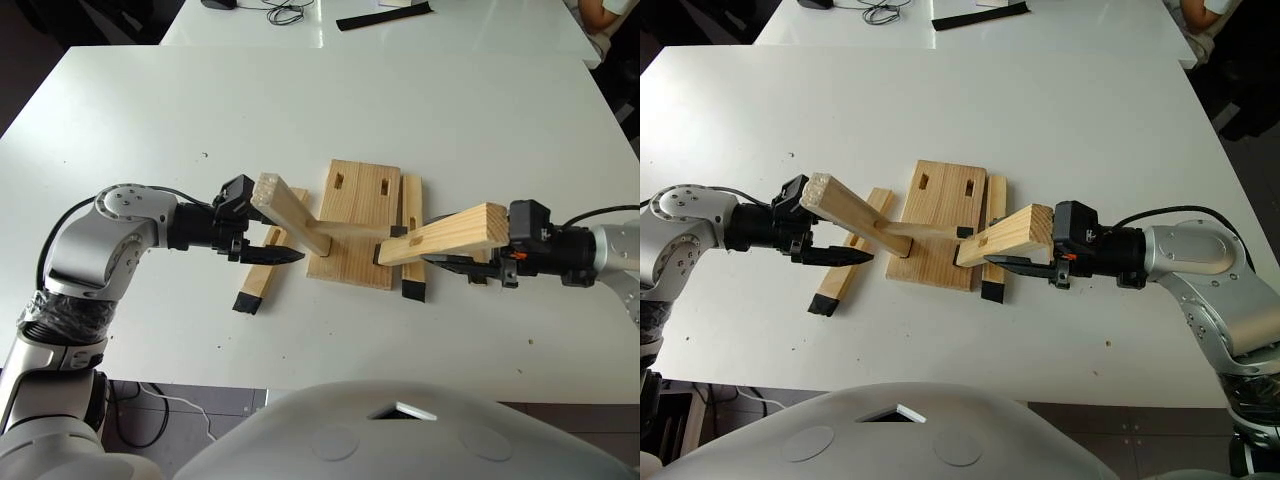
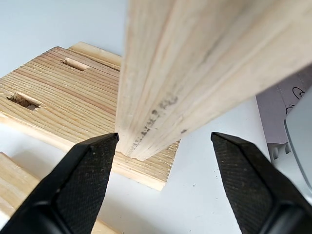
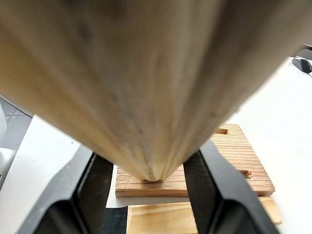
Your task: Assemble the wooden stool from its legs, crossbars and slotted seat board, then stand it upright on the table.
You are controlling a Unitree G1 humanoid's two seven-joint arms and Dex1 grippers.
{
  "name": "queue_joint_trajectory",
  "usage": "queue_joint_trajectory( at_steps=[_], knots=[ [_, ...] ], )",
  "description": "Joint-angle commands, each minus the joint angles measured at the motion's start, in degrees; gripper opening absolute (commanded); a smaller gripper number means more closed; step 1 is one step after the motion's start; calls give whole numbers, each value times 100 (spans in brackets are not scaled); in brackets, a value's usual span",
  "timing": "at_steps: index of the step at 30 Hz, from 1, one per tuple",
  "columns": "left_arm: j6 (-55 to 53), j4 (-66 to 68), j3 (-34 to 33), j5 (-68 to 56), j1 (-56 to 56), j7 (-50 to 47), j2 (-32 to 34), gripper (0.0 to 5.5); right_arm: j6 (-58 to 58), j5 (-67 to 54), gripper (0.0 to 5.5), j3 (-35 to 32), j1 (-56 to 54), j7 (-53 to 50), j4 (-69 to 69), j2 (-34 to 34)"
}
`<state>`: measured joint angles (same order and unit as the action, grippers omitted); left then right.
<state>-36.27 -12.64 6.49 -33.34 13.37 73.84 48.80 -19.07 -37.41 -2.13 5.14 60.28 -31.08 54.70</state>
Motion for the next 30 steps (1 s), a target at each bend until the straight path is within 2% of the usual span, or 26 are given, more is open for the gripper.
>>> queue_joint_trajectory(
  at_steps=[1,7,24,30],
  knots=[
    [14,-47,29,66,18,-72,-44,353,-427,440,204,417,64,292,343,351],
    [14,-93,81,80,46,-110,-115,353,-458,552,204,856,-516,496,599,337],
    [-90,-318,239,57,262,-113,-267,353,-715,555,204,1557,-1568,893,1399,173],
    [-255,-500,331,-14,507,-151,-370,353,-737,661,204,1856,-1742,944,1220,131]
  ],
)
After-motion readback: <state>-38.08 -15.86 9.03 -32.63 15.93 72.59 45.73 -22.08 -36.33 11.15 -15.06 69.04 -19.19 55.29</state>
